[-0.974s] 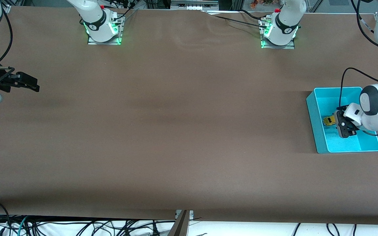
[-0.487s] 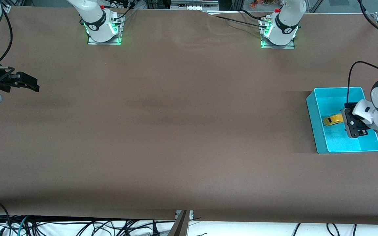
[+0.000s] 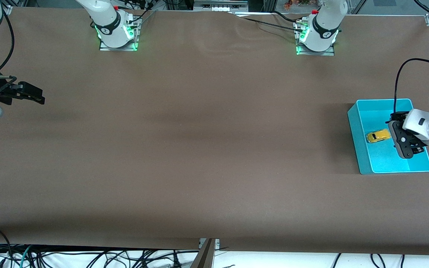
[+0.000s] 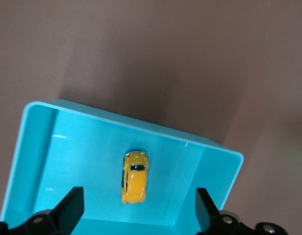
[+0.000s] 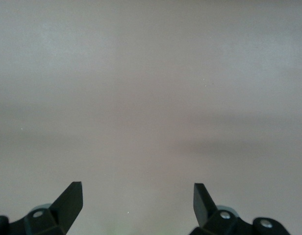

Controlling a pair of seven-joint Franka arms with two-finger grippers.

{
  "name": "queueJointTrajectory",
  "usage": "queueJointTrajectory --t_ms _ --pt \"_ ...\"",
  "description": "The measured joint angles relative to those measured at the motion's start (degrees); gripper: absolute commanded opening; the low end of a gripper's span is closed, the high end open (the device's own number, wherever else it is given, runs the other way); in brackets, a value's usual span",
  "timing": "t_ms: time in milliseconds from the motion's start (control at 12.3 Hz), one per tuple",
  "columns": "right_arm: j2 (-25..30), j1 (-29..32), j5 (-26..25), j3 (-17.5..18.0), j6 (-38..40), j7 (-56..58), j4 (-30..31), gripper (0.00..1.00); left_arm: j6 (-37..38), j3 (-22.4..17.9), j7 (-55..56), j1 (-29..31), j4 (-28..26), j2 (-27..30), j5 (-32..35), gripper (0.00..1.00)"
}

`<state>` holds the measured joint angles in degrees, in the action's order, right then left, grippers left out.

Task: Wind and store yellow beetle car

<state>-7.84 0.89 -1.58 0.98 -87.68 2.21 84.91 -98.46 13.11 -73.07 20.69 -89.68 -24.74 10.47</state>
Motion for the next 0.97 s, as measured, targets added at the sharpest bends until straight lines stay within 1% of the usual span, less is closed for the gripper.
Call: queueJointTrajectory --t_ms 162,406,568,812,974 --pt "0.0 0.0 0.0 0.0 0.0 0.0 0.0 1.0 4.64 2.02 5.37 -0.05 4.61 0.1 -1.59 1.0" --pt "0.0 0.0 0.01 0.0 0.0 0.0 0.01 1.0 10.28 3.14 17.56 -0.08 10.14 1.17 -8.44 1.0" --pt "0.0 0.0 0.01 0.0 0.0 0.0 0.01 1.0 11.28 4.72 26.18 -0.05 11.23 3.04 -10.76 1.0" --pt "0.0 0.0 0.01 -0.01 0.0 0.0 0.01 1.0 13.29 9.7 41.07 -0.15 11.51 6.07 -10.89 1.0" --pt "0.0 0.0 0.01 -0.02 0.0 0.0 0.02 1.0 14.99 11.96 49.94 -0.31 11.7 8.24 -10.9 1.0"
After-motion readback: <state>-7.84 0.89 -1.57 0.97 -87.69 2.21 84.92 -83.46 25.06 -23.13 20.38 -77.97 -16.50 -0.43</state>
